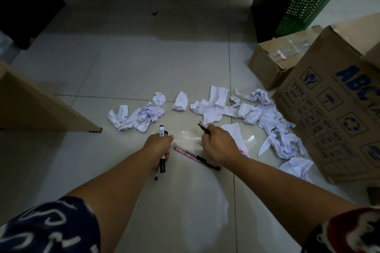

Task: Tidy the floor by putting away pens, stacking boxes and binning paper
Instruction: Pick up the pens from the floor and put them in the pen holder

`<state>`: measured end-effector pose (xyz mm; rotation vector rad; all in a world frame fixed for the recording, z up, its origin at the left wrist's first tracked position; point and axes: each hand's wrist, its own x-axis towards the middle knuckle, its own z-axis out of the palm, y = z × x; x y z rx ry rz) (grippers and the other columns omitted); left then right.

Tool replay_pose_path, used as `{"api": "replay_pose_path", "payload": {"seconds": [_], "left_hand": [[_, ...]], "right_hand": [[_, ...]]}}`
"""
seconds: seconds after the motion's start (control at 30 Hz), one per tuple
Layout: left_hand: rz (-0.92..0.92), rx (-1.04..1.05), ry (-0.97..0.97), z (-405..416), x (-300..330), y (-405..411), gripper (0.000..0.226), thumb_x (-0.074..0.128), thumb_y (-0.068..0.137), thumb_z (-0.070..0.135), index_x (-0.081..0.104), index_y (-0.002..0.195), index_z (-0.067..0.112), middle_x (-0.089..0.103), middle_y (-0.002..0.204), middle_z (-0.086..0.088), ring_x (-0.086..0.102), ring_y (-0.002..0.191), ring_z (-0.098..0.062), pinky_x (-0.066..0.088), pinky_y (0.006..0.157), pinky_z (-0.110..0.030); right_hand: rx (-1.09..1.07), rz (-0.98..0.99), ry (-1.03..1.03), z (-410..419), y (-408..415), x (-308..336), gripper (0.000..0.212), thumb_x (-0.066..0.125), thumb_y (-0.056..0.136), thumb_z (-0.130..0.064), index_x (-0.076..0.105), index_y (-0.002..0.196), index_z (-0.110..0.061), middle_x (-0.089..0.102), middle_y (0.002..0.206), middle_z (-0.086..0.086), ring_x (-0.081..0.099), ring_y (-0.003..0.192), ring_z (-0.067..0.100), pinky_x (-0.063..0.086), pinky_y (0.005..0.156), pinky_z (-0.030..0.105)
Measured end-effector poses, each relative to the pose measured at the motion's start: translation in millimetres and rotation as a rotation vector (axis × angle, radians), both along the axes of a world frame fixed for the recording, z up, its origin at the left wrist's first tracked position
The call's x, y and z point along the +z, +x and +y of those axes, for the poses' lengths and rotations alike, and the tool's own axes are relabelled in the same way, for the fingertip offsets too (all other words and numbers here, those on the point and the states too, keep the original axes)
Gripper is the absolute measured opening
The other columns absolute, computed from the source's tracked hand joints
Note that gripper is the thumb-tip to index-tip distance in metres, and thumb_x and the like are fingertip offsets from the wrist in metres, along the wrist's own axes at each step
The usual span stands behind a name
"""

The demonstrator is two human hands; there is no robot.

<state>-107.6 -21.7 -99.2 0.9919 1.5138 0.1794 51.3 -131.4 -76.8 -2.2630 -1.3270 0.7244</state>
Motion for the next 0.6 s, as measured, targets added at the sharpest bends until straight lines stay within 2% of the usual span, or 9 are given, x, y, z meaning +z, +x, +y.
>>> {"api": "replay_pose_path", "payload": {"seconds": [0.1,0.17,0.23,0.37,0.47,0.6], "left_hand": [[-0.003,0.013,-0.002,1.0,3.2,-2.9,0.015,0.058,0.092,0.020,0.050,0.089,0.008,0.048,0.065,-0.007,0.040,0.043,-0.016,0.035,0.039,-0.022],[-0.007,0.009,0.008,1.0,5.1,-6.0,0.014,0.057,0.093,0.019,0.049,0.086,0.009,0.047,0.064,-0.006,0.039,0.043,-0.016,0.035,0.039,-0.021],[-0.010,0.009,0.013,1.6,6.5,-9.4,0.016,0.056,0.093,0.019,0.049,0.082,0.010,0.045,0.063,-0.006,0.039,0.042,-0.016,0.034,0.038,-0.021],[0.022,0.000,0.021,2.5,8.1,-12.1,0.019,0.056,0.092,0.019,0.049,0.077,0.010,0.046,0.062,-0.006,0.039,0.042,-0.017,0.035,0.041,-0.023],[0.027,-0.003,0.024,2.7,8.6,-10.8,0.018,0.057,0.092,0.020,0.050,0.079,0.010,0.047,0.063,-0.006,0.040,0.043,-0.017,0.036,0.043,-0.024],[0.019,-0.004,0.029,1.5,9.2,-8.8,0.017,0.057,0.092,0.019,0.050,0.080,0.010,0.047,0.064,-0.006,0.040,0.044,-0.018,0.036,0.043,-0.024]], "right_hand": [[-0.001,0.031,-0.019,1.9,-3.9,3.1,0.022,0.035,0.098,-0.025,0.050,0.101,-0.009,0.058,0.078,0.009,0.050,0.072,0.028,0.035,0.062,0.034],[0.023,0.034,-0.035,0.0,-8.3,2.0,0.020,0.037,0.098,-0.027,0.049,0.099,-0.011,0.059,0.079,0.010,0.053,0.072,0.030,0.040,0.061,0.035],[0.098,0.000,-0.066,-2.6,-13.3,-2.4,0.019,0.043,0.097,-0.029,0.051,0.099,-0.012,0.064,0.087,0.013,0.058,0.079,0.033,0.044,0.064,0.036],[0.246,-0.037,-0.182,-8.0,-21.6,-12.1,0.029,0.059,0.090,-0.039,0.058,0.108,-0.016,0.060,0.103,0.011,0.059,0.096,0.031,0.037,0.067,0.030],[0.245,-0.079,-0.258,-10.6,-22.6,-15.6,0.042,0.067,0.086,-0.041,0.056,0.118,-0.016,0.054,0.111,0.009,0.058,0.101,0.030,0.035,0.070,0.029],[0.215,-0.084,-0.283,-11.9,-22.2,-17.3,0.040,0.066,0.087,-0.038,0.056,0.116,-0.013,0.052,0.114,0.010,0.058,0.102,0.030,0.033,0.070,0.028]]}}
